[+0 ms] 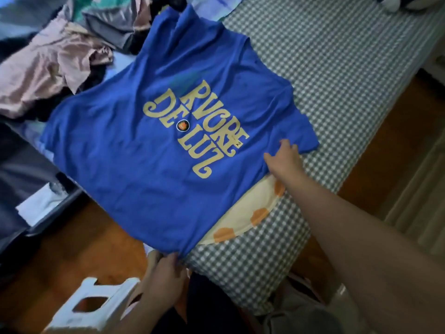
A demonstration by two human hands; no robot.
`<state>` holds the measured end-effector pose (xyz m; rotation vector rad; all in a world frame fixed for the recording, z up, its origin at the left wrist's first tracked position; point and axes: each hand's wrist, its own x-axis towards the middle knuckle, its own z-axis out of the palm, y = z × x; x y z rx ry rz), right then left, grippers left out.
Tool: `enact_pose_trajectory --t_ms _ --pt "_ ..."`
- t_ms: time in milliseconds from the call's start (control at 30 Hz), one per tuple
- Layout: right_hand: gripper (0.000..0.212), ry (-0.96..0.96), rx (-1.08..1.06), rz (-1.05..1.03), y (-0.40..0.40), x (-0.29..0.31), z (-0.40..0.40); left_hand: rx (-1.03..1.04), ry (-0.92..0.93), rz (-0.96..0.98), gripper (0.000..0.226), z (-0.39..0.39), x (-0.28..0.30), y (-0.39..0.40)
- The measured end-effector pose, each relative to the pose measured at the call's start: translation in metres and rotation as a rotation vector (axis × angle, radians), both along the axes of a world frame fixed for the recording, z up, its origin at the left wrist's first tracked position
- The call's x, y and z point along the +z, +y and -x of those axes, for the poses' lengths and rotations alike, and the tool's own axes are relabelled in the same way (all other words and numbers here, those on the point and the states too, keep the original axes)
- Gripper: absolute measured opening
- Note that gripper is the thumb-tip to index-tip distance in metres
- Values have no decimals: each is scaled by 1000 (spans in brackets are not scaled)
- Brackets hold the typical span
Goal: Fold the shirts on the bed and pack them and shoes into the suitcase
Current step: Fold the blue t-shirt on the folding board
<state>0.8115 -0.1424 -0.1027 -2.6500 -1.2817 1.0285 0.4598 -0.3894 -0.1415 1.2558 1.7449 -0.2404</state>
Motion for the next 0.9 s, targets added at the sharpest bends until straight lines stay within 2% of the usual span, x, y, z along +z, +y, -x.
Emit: enact_pose_trajectory --t_ms 67,100,167,233,300,367,400,467,533,600,667,733,800,867,900 --pt "74 -77 -5 6 14 -15 7 12 25 -9 18 -23 20 5" --pt "72 -107 -25 7 19 -19 9 22 62 -48 20 -29 16 2" --pt "49 -120 -147 -72 22 -24 6 149 127 -41 28 -37 5 6" --pt "32 -68 -449 -247 9 -22 -6 484 111 89 30 -33 -18 7" --pt "35 34 -809 -345 -22 -21 -25 894 -81 123 29 -32 -35 8" --pt "40 278 -1130 -288 -58 -24 -42 1173 -205 117 39 -40 -22 22" --pt "39 370 -1195 -231 -74 -23 -47 1222 -253 132 35 -41 -16 26" --pt "38 328 -1159 -238 -81 -23 -61 1265 -335 192 29 -40 -5 34" --pt "62 194 -1074 -307 -66 -27 -80 1278 -363 264 20 -27 -12 34" --pt "87 219 -1044 -277 -50 -43 -102 1268 -390 363 11 -12 -19 30" --pt "106 237 -1008 -181 -37 -50 -106 1294 -413 415 13 -6 -17 21" --pt "97 176 -821 -110 -30 -42 -94 1311 -438 416 20 -3 -14 10" --pt "76 154 -686 -28 -32 -40 -85 1432 -422 261 20 -2 -1 6" --pt "55 260 -686 -8 -41 -26 -76 1530 -332 11 19 4 24 7" --pt "48 374 -756 -49 -47 -13 -72 1516 -269 -98 20 10 37 8"
